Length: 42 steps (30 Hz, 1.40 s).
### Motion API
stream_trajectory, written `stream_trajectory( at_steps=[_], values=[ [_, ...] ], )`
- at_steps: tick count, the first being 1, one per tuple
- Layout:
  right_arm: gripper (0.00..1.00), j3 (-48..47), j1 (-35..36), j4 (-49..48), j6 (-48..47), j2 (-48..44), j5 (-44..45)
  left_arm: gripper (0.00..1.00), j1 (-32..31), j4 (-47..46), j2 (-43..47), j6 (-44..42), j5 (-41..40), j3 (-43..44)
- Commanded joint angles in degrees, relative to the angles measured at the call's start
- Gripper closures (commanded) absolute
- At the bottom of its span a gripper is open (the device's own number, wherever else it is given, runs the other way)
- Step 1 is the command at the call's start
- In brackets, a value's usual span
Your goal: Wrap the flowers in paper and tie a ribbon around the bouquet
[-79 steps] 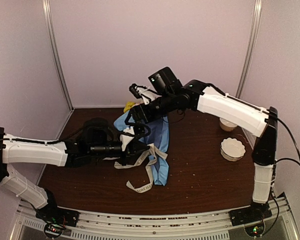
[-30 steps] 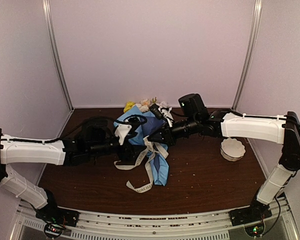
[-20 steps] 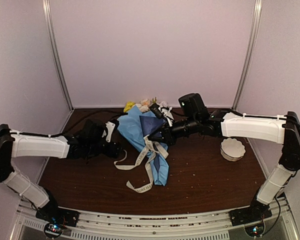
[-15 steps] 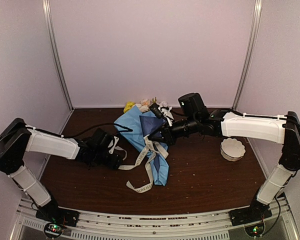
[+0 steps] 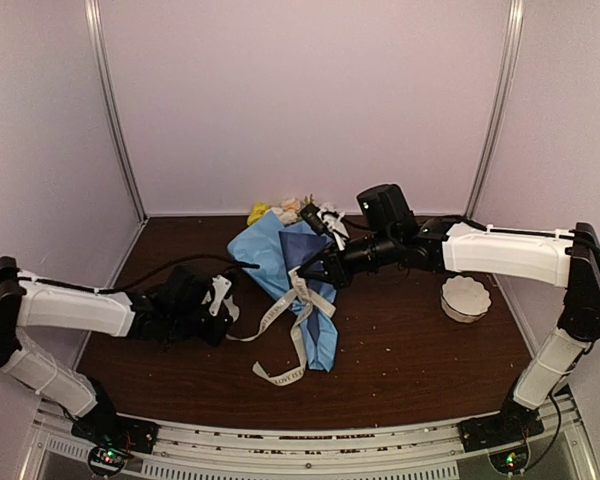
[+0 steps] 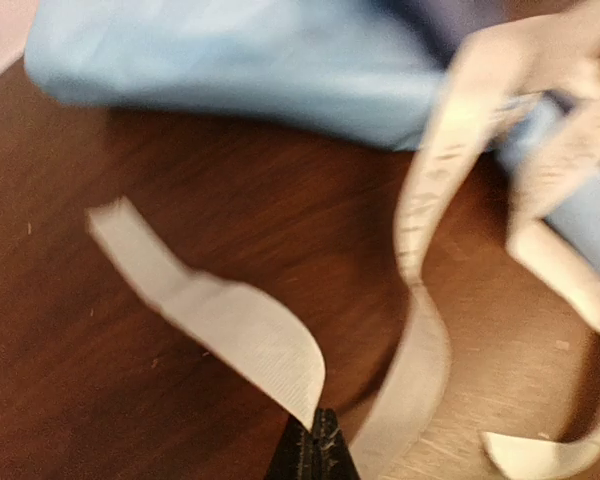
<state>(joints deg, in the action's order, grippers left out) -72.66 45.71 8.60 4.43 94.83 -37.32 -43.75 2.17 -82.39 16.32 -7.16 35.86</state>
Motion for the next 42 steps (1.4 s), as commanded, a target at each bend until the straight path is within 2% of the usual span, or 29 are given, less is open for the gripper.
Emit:
stream_trajectory(
  at_steps=[1,3,5,8,12,15,19,21,25,29,30,32,36,38,42],
  values=[
    [1.00,-2.99,-1.13,0.50,1.39,1.22,3.36,1.00,-12.54,-11.20,15.68,-14.08,3.44,-1.58],
    [1.00,-4.27,-1.87,0.75,2.59,2.39,3.82,1.00,-17.01,-12.80,19.72,-18.44,5.93,-0.81],
    [1.00,-5.47,-2.62,0.70,3.89,3.35,4.22,1.00,-18.72,-11.73,20.67,-20.36,10.31,1.96],
    [1.00,-6.92,-3.78,0.40,5.06,4.24,4.39,1.00,-21.66,-7.97,16.63,-24.83,14.95,8.73],
    [1.00,-8.46,-4.81,0.63,5.48,4.72,3.92,1.00,-24.55,-3.63,4.09,-32.06,20.13,21.40],
    [1.00,-9.64,-5.10,2.30,4.35,4.91,4.26,1.00,-25.88,-0.14,-6.93,-37.70,21.92,34.56],
    [1.00,-10.28,-5.44,3.88,2.98,5.02,2.62,1.00,-27.23,7.50,-21.58,-44.23,28.48,53.52],
    [1.00,-10.54,-5.42,4.66,2.12,4.90,1.77,1.00,-27.35,9.98,-26.27,-45.65,31.51,59.38],
    [1.00,-10.65,-5.46,6.11,0.72,4.56,1.19,1.00,-27.36,10.41,-31.56,-49.00,35.58,62.34],
    [1.00,-10.64,-5.50,7.16,-0.19,4.50,1.06,1.00,-27.36,9.74,-35.44,-51.67,29.71,63.61],
    [1.00,-10.60,-5.47,7.29,-0.21,4.50,1.08,0.97,-27.36,9.62,-36.17,-51.80,27.46,64.32],
    [1.00,-10.64,-5.46,7.54,-0.35,4.47,1.04,0.84,-27.33,10.49,-37.76,-51.82,23.43,66.45],
    [1.00,-10.74,-5.46,8.29,-0.84,4.32,0.98,0.43,-27.52,14.63,-40.03,-51.02,15.85,71.42],
    [1.00,-10.83,-5.46,8.83,-1.19,4.19,1.20,0.26,-27.77,15.93,-40.19,-50.72,11.58,72.37],
    [1.00,-10.92,-5.37,9.48,-1.68,4.09,1.33,0.11,-28.20,18.48,-38.72,-52.98,7.98,71.74]
  ],
)
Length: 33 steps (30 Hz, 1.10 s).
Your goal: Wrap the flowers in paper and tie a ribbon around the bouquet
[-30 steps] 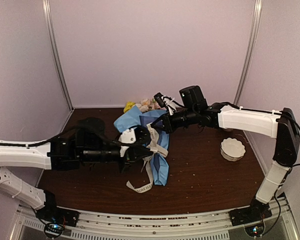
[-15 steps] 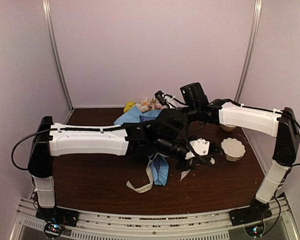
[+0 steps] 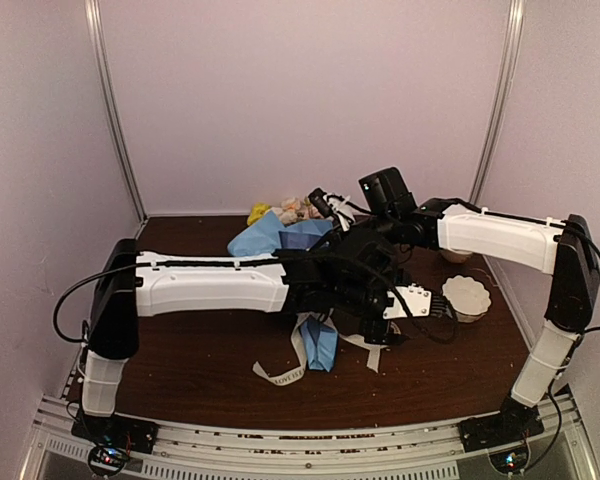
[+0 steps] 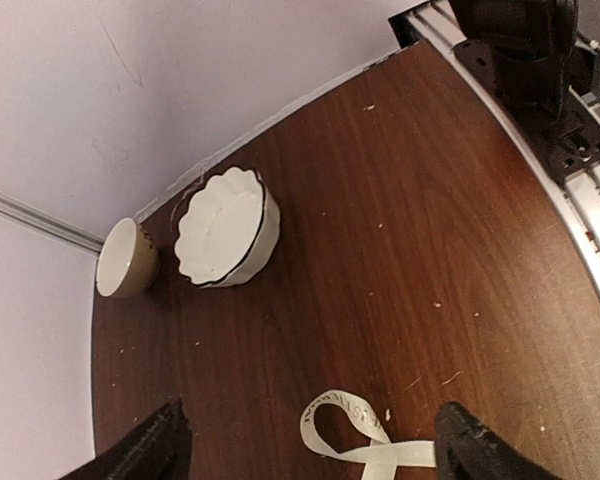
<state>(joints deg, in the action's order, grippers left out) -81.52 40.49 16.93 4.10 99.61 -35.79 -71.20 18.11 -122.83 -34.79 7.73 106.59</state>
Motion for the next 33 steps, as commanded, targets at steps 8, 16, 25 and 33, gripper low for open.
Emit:
stream_trajectory(
  at_steps=[8,16,25,33],
  values=[
    [1.00,-1.81,0.02,1.14,-0.75,-0.69,-0.39,0.09,-1.16,-4.26,13.75,2.20,-8.98,-9.63],
    [1.00,-1.49,0.81,-0.97,2.47,-0.93,0.11,0.33,4.40,-29.46,39.99,15.67,2.95,-44.00],
    [1.00,0.38,1.60,-3.57,3.46,-2.50,-1.31,0.53,20.97,-38.44,45.88,30.20,5.91,-58.70],
    [1.00,1.99,2.17,-4.29,2.56,-3.78,-3.46,0.49,23.17,-32.37,38.65,27.22,5.45,-52.70]
  ],
)
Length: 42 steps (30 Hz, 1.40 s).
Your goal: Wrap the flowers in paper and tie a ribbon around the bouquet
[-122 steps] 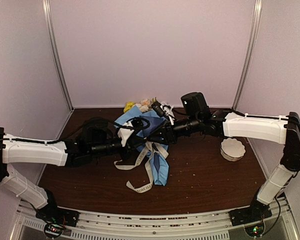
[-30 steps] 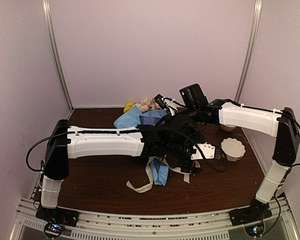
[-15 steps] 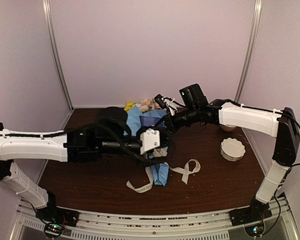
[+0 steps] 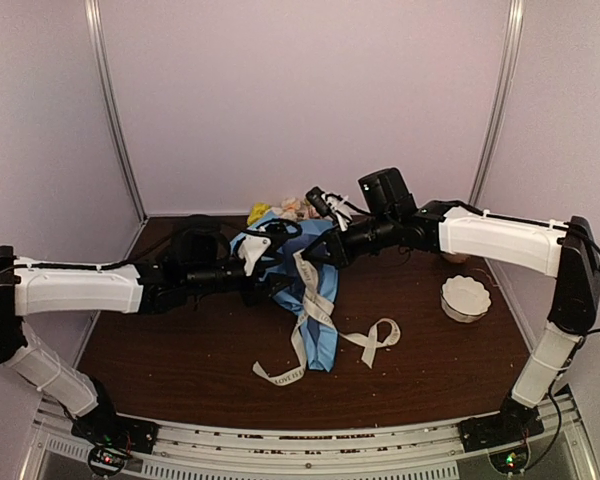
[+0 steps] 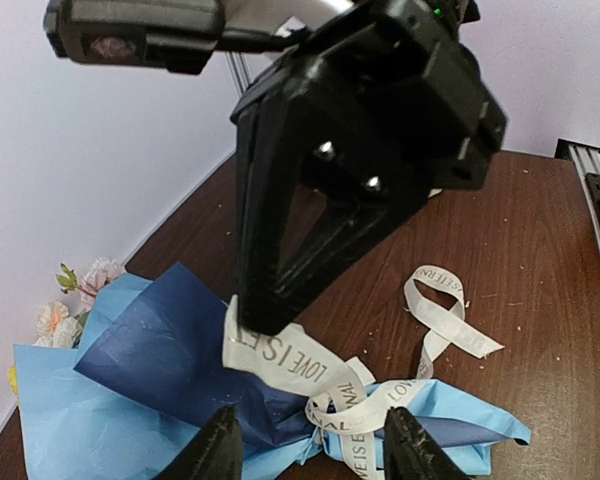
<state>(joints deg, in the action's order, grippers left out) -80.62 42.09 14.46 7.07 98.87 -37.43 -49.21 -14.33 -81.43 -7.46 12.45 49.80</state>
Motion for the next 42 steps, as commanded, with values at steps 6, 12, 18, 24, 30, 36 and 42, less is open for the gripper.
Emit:
stream_trajectory(
  at_steps=[6,12,18,24,30,36,42],
  values=[
    [1.00,1.59,1.20,-1.60,-1.54,-3.68,-3.53,0.52,1.53,1.47,-8.46,-0.66,2.50,8.41],
    [1.00,1.62,1.36,0.02,-2.63,-3.63,-3.71,0.95,1.55,1.64,-10.90,-0.72,3.99,10.28],
    [0.88,4.51,-0.09,-0.37,-1.92,-4.83,0.90,1.00,1.62,-2.20,-9.55,1.58,3.60,5.38],
    [0.68,6.75,-1.83,2.34,-0.74,0.27,7.49,1.00,1.65,-5.95,-8.86,4.33,2.78,1.56],
    [0.56,7.59,-1.83,2.61,-1.71,5.07,8.25,1.00,1.66,-7.77,-7.94,5.77,2.01,-0.71],
    [0.56,7.34,-1.83,3.69,-2.60,8.15,5.37,1.00,1.66,-9.94,-7.21,7.27,1.17,-2.93],
    [0.78,7.40,-1.83,3.35,-2.68,8.62,5.48,1.00,1.66,-12.30,-6.88,9.24,0.65,-5.08]
  ],
)
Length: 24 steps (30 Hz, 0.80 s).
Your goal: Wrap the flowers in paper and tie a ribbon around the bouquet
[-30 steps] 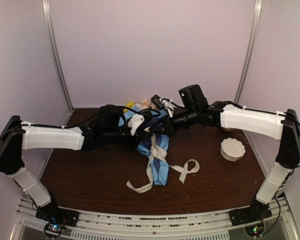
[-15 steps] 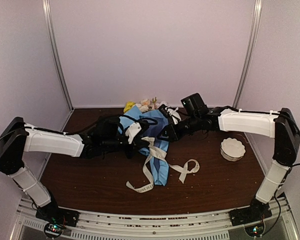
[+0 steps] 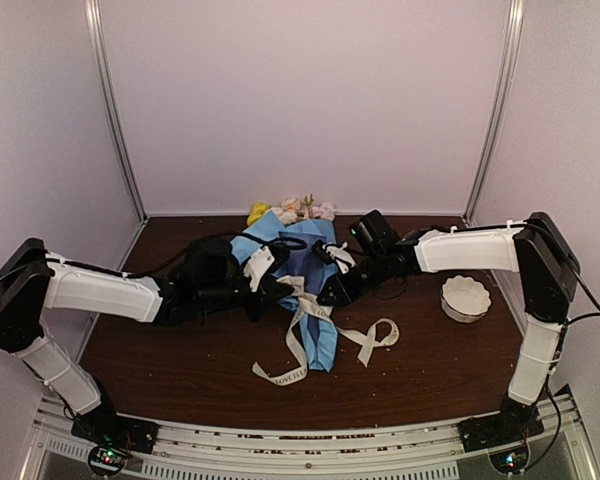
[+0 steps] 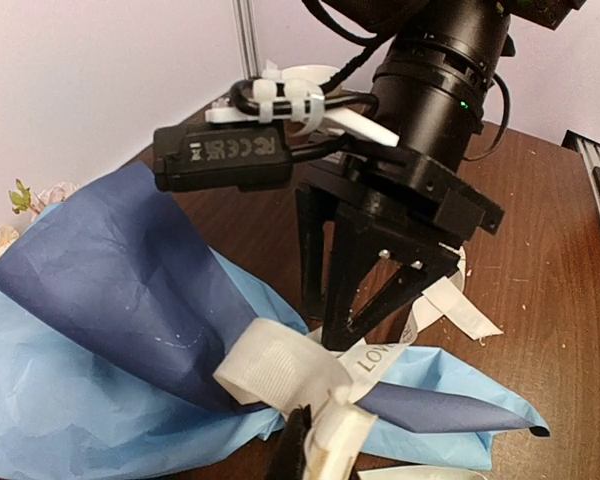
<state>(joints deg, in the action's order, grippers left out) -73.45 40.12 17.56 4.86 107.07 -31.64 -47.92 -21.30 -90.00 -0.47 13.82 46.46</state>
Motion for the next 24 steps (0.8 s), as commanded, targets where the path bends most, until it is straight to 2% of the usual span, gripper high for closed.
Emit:
stream_trajectory(
  at_steps=[1,8,12,14,17,24],
  values=[
    [0.81,0.24,0.14,0.00,-0.39,0.40,-0.34,1.00,0.37,-5.94,1.71,2.61,-0.66,-2.21],
    [0.85,-0.94,0.14,1.06,-1.15,2.18,0.13,1.00,0.35,-8.74,1.62,4.99,-1.09,-5.01],
    [0.78,-0.91,0.14,1.10,-1.34,2.60,0.34,1.00,0.36,-11.68,1.50,6.95,-1.50,-6.84],
    [0.84,-1.07,0.14,1.03,-1.35,2.91,0.19,1.00,0.37,-13.03,1.28,8.11,-1.61,-7.72],
    [1.00,-1.17,0.13,0.75,-1.04,2.45,-0.29,1.00,0.37,-14.63,1.05,9.77,-2.52,-9.12],
    [1.00,-1.61,0.14,1.55,-2.04,0.80,0.69,1.00,0.37,-18.05,1.40,12.44,-3.70,-14.09]
  ],
)
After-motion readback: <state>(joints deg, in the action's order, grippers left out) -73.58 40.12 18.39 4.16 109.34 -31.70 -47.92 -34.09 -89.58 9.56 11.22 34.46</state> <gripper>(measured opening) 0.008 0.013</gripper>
